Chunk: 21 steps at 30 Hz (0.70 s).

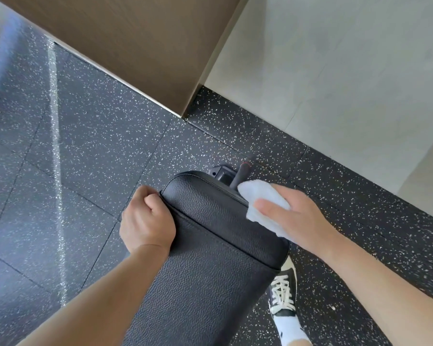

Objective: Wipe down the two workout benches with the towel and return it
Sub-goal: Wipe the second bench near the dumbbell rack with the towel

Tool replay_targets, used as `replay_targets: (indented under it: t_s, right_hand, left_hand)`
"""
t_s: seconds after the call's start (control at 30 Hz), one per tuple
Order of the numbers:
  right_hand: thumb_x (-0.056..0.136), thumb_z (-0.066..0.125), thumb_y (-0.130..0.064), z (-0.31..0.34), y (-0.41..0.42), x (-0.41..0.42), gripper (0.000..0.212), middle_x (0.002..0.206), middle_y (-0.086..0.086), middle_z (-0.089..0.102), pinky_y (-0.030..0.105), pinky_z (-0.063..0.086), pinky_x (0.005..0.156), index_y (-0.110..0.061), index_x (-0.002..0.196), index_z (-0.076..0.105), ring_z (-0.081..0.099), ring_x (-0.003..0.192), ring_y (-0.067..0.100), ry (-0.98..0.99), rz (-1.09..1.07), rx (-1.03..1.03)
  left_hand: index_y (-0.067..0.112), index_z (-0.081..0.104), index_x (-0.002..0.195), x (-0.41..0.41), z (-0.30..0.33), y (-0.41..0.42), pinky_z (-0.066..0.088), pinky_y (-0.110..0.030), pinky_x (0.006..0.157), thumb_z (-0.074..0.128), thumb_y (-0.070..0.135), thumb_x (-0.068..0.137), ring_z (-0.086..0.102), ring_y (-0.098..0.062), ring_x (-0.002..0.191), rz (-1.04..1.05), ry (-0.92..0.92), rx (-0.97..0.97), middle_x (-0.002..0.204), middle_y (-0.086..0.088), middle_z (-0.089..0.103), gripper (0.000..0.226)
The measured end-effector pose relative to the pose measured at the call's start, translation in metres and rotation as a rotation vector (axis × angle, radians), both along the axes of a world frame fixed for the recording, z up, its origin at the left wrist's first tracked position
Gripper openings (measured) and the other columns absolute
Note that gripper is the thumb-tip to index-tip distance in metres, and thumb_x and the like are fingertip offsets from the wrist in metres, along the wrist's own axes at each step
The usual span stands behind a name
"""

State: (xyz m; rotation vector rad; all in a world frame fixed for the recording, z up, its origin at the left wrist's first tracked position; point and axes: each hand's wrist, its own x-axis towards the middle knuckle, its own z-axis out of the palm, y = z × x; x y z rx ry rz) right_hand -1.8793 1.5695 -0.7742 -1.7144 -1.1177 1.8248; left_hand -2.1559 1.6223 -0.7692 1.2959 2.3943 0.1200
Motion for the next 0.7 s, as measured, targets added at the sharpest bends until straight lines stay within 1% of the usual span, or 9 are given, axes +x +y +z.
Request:
replay_targets:
  t_s: [0.1,0.17,0.27,0.37,0.43,0.5,0.57,0.63,0.7]
  right_hand:
    - [0.088,0.060,-0.058,-0.020,0.051,-0.037,0.026,0.089,-0.011,0.075,0.017,0.050,0.061,-0.039,0.101,0.073,0.069,0.075,0.007,0.007,0.034,0.032]
    - [0.094,0.062,-0.052,-0.035,0.083,-0.064,0.021,0.090,-0.013,0.075,0.021,0.048,0.068,-0.036,0.100,0.074,0.066,0.077,0.000,0.023,0.064,0.067]
    - [0.097,0.064,-0.048,-0.048,0.102,-0.080,0.025,0.098,-0.011,0.075,0.023,0.048,0.077,-0.029,0.110,0.074,0.065,0.085,0.000,0.010,0.093,0.070]
    - [0.096,0.062,-0.050,-0.042,0.076,-0.053,0.026,0.098,-0.011,0.075,0.028,0.050,0.081,-0.029,0.108,0.074,0.068,0.091,0.006,0.001,0.080,0.035]
    - [0.096,0.061,-0.051,-0.033,0.042,-0.023,0.031,0.104,-0.009,0.076,0.034,0.053,0.089,-0.029,0.114,0.073,0.071,0.098,0.014,-0.024,0.064,0.001]
    - [0.099,0.060,-0.051,-0.016,0.003,0.004,0.023,0.108,-0.013,0.077,0.034,0.055,0.087,-0.045,0.119,0.071,0.072,0.098,0.014,0.037,-0.004,-0.023]
    - [0.099,0.058,-0.053,0.002,-0.030,0.013,0.022,0.103,-0.023,0.076,0.026,0.054,0.079,-0.059,0.120,0.066,0.072,0.089,0.004,0.098,-0.104,-0.022]
    - [0.097,0.057,-0.056,0.010,-0.052,0.006,0.026,0.105,-0.025,0.075,0.025,0.052,0.083,-0.055,0.122,0.065,0.070,0.093,-0.002,0.048,-0.231,0.024]
    - [0.097,0.057,-0.055,0.013,-0.059,-0.011,0.025,0.102,-0.018,0.075,0.024,0.052,0.077,-0.044,0.116,0.068,0.070,0.092,0.004,-0.082,-0.354,0.084]
  left_hand:
    - [0.024,0.058,0.082,0.001,0.000,0.001,0.034,-0.038,0.066,0.026,0.029,0.081,0.048,-0.034,0.071,-0.007,0.008,-0.003,0.066,0.006,0.053,0.032]
    - [0.024,0.060,0.083,0.002,0.001,0.001,0.035,-0.039,0.067,0.026,0.030,0.081,0.049,-0.035,0.074,-0.006,0.023,-0.008,0.067,0.005,0.053,0.034]
    - [0.022,0.060,0.083,0.001,-0.001,0.001,0.033,-0.039,0.067,0.026,0.030,0.082,0.048,-0.035,0.074,-0.021,0.033,0.002,0.067,0.006,0.051,0.035]
    - [0.022,0.055,0.077,-0.001,-0.002,0.000,0.033,-0.038,0.064,0.025,0.029,0.081,0.048,-0.035,0.069,-0.030,0.024,0.014,0.066,0.005,0.052,0.032]
    - [0.021,0.054,0.077,-0.001,-0.003,-0.001,0.036,-0.039,0.065,0.024,0.030,0.082,0.048,-0.037,0.071,-0.029,0.033,0.006,0.068,0.003,0.053,0.031]
    - [0.021,0.055,0.079,-0.002,-0.005,-0.001,0.037,-0.040,0.067,0.024,0.030,0.081,0.049,-0.037,0.073,-0.031,0.038,0.008,0.068,0.003,0.052,0.033]
    - [0.020,0.056,0.080,-0.003,-0.005,-0.001,0.037,-0.041,0.068,0.023,0.030,0.080,0.050,-0.038,0.074,-0.042,0.037,0.017,0.068,0.004,0.052,0.034]
    - [0.019,0.056,0.080,-0.003,-0.006,-0.001,0.038,-0.041,0.069,0.023,0.030,0.080,0.050,-0.039,0.075,-0.048,0.032,0.022,0.069,0.002,0.052,0.035]
    - [0.018,0.054,0.078,-0.003,-0.005,0.000,0.038,-0.042,0.070,0.023,0.030,0.080,0.049,-0.039,0.077,-0.046,0.035,0.022,0.069,0.002,0.051,0.034]
